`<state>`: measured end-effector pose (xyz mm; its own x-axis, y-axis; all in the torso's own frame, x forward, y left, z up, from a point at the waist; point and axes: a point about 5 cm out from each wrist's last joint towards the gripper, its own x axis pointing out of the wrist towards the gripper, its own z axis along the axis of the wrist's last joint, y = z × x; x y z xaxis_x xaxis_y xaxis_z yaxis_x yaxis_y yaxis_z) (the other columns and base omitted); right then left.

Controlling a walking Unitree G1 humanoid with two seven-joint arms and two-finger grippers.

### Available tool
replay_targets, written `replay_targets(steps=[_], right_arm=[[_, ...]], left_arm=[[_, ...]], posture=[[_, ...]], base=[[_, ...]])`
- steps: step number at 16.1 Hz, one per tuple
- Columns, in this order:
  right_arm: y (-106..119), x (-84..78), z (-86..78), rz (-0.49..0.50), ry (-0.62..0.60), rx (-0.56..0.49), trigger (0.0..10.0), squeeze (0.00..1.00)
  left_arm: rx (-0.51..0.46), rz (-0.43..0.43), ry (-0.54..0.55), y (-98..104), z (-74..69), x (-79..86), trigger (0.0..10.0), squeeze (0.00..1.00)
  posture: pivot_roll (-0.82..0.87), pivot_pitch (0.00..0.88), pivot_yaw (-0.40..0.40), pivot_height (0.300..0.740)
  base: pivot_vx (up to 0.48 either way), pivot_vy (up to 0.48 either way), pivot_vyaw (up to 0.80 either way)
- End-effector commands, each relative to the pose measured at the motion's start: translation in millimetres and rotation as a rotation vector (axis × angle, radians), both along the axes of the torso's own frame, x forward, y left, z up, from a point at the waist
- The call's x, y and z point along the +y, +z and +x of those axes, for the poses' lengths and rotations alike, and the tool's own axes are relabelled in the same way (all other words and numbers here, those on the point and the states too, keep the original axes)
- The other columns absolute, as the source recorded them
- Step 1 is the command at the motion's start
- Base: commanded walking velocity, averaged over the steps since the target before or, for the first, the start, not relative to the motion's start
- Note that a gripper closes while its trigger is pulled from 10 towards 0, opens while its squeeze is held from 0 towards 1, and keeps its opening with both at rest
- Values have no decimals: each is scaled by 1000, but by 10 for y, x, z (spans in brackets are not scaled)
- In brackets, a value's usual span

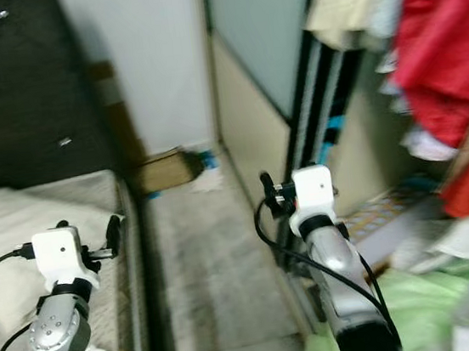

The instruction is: Clean up the room

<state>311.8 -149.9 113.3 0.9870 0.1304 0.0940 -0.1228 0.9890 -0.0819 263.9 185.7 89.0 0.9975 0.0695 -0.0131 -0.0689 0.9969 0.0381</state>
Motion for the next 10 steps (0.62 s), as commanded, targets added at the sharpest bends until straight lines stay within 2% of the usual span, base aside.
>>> replay_targets(steps=[1, 4, 10], right_arm=[[36, -29, 27, -9, -5, -15, 10000, 1000], [48, -48, 35, -26, -5, -30, 10000, 1000], [41, -29, 33, -27, 8, -36, 10000, 1000]], left_arm=[[-17, 4, -17, 32, 38, -49, 10000, 1000], [-30, 6, -26, 68, 89, -50, 10000, 1000], [-31, 6, -20, 44, 55, -56, 10000, 1000]], posture=[[-29, 0, 0, 740], [-34, 0, 7, 740], [-23, 0, -5, 740]], base=[[0, 0, 800], [0, 0, 800], [0, 0, 800]])
